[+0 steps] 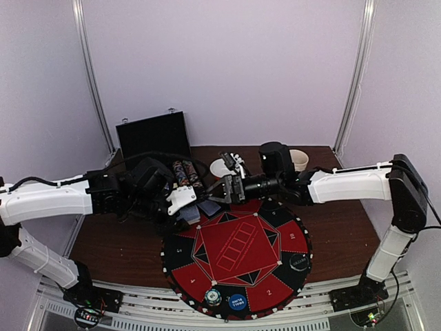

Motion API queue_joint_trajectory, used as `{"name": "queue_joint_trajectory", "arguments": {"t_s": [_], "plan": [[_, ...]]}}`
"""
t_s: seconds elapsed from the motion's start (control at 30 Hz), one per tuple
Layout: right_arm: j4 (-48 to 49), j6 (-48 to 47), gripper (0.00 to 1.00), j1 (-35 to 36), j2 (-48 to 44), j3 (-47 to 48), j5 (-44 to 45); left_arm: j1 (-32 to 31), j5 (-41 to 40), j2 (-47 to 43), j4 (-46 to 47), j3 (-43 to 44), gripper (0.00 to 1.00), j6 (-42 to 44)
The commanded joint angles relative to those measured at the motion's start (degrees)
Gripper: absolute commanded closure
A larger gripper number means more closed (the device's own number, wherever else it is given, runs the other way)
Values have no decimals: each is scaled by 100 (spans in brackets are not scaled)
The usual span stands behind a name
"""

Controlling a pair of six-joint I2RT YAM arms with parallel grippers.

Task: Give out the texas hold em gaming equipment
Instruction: Pick up the poker card from the face-down deck piles.

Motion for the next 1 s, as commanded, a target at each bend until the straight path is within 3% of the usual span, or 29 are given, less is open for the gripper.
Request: {"name": "queue_joint_trajectory", "arguments": {"t_s": [0.0,0.47,0.67,0.97], "plan": [[431,161,0,134,400,172,-422,-59,94,126,17,265,46,124],[157,-27,4,362,1215,859,-290,-62,98,234,75,383,46,131],[-910,-728,19,339,1095,1008,164,-62,-7,210,78,376,47,170],[-1533,-1062,46,310,794,1062,431,-62,-33,212,114,217,49,168]]}}
